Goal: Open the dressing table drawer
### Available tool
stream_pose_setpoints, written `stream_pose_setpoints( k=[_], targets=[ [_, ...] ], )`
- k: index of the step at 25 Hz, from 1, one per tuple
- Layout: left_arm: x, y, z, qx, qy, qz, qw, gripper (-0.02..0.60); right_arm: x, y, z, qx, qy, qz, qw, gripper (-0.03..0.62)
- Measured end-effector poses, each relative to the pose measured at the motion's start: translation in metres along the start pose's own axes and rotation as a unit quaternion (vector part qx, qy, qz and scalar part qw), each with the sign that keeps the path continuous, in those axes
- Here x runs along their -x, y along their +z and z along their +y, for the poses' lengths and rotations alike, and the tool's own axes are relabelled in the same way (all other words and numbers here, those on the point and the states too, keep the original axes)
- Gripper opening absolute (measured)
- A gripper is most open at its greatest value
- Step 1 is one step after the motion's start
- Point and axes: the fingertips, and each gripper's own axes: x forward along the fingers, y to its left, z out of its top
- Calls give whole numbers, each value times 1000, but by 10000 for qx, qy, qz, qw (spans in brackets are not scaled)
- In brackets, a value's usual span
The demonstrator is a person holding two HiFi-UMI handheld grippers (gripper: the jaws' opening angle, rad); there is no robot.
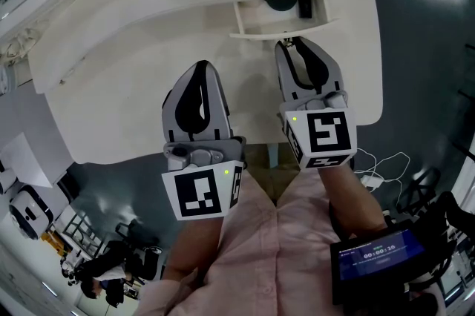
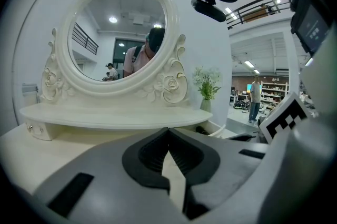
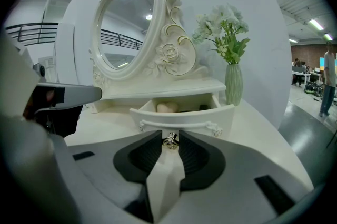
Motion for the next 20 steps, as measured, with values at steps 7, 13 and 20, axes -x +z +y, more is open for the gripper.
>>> stream_pose_setpoints(
  k=[7, 13, 20],
  targets=[
    [0, -1, 0, 4, -2, 6, 10000, 21, 0, -1, 0, -8, 1, -4, 10000, 107],
    [-1, 1, 0, -21, -10, -14, 10000, 21, -2, -2, 0, -47, 71, 25, 10000, 110],
    [-3, 14, -5, -63, -100, -243, 9996, 21, 9, 5, -9, 1, -46, -57, 10000, 120]
  ],
)
